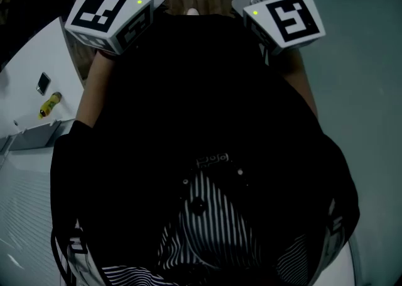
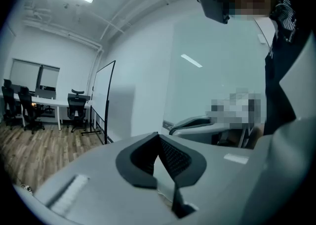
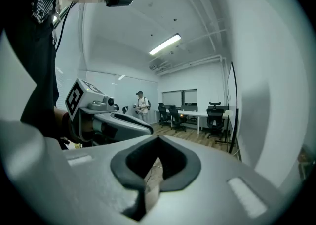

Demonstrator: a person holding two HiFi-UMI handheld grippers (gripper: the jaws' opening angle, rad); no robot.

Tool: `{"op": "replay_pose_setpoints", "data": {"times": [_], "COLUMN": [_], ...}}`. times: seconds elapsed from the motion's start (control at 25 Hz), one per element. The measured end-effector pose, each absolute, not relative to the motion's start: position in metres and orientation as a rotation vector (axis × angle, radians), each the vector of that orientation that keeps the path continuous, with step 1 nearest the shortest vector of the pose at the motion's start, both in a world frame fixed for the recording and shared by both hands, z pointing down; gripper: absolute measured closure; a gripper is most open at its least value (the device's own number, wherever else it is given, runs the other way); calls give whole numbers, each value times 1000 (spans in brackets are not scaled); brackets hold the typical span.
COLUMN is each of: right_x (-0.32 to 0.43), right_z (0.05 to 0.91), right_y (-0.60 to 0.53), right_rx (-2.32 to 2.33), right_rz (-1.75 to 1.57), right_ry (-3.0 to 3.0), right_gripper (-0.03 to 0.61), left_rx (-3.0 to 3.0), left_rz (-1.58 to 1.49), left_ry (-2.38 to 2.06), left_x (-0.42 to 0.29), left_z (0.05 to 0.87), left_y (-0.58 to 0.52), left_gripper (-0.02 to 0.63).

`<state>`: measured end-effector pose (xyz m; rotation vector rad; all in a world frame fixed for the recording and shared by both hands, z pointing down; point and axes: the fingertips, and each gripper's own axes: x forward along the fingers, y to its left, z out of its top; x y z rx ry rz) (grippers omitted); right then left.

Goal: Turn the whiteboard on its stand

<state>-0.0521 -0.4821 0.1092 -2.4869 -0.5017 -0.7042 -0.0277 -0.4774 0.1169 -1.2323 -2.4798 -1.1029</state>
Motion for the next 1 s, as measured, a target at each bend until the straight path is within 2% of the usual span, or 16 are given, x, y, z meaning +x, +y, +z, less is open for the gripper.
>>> {"op": "replay_pose_setpoints", "data": {"times": [0.24, 0.4, 0.56, 0.84, 1.0], "right_x": [-53, -67, -57, -74, -86], "right_z": [129, 140, 141, 137, 127], "right_y": [-473, -468, -468, -479, -474], "right_rx": [-2390, -2409, -2464, -2444, -2504], "right_rz": [-620, -638, -690, -727, -703], "right_ry": [-500, -479, -486, -565, -598], "right_gripper": [578, 578, 578, 578, 578], "left_rx": [-1177, -1259, -1254, -1176, -1170], "left_rz": [-1128, -1338, -1231, -1315, -1240], "left_ry": [-2472, -2404, -2448, -2487, -2542], "left_x": [-32, -29, -27, -38, -40], "left_z": [126, 135, 132, 134, 126], "left_y": [-485, -492, -487, -492, -487], "left_gripper": [613, 614, 613, 614, 612]}}
